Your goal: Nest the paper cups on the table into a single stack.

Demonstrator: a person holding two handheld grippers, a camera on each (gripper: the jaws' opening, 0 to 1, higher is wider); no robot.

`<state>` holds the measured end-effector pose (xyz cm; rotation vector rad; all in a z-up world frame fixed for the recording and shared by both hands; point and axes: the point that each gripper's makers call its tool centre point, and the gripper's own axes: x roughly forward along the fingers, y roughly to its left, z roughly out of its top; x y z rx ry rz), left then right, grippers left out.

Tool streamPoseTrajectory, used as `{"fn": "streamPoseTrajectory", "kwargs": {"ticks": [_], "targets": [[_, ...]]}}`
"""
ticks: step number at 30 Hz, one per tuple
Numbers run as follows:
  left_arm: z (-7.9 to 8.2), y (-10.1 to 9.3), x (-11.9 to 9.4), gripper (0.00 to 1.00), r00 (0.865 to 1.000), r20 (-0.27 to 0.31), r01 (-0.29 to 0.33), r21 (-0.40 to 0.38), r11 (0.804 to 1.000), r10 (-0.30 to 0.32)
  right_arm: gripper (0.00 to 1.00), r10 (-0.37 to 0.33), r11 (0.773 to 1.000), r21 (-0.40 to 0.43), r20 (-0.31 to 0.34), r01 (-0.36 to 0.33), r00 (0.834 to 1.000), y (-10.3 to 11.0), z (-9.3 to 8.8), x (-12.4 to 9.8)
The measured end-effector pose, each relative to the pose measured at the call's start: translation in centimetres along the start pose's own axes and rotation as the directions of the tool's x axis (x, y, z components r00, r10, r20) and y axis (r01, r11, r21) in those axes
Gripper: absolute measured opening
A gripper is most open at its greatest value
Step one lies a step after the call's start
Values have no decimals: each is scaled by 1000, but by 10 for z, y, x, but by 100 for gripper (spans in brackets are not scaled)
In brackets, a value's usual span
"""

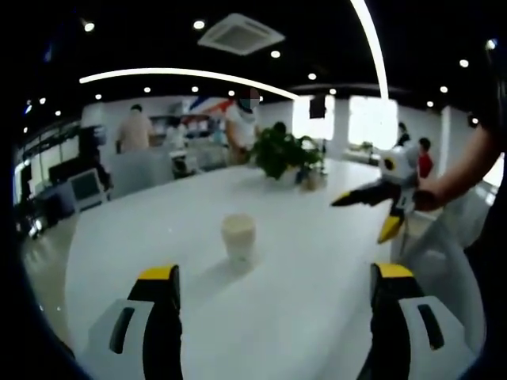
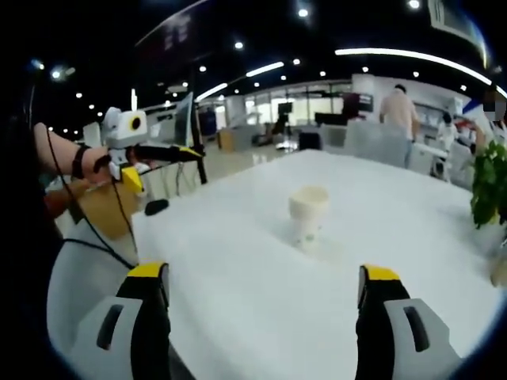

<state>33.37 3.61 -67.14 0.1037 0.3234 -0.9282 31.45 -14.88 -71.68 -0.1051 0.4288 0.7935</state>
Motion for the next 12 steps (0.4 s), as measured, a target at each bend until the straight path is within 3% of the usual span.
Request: {"fn": "streamPoseTrajectory", "kwargs": {"ticks": [12], "targets": [[-3,-1,0,98,1000,-2,-5,-9,1000,5,97,-13,1000,12,2,13,1000,-1,-4,-4]]}}
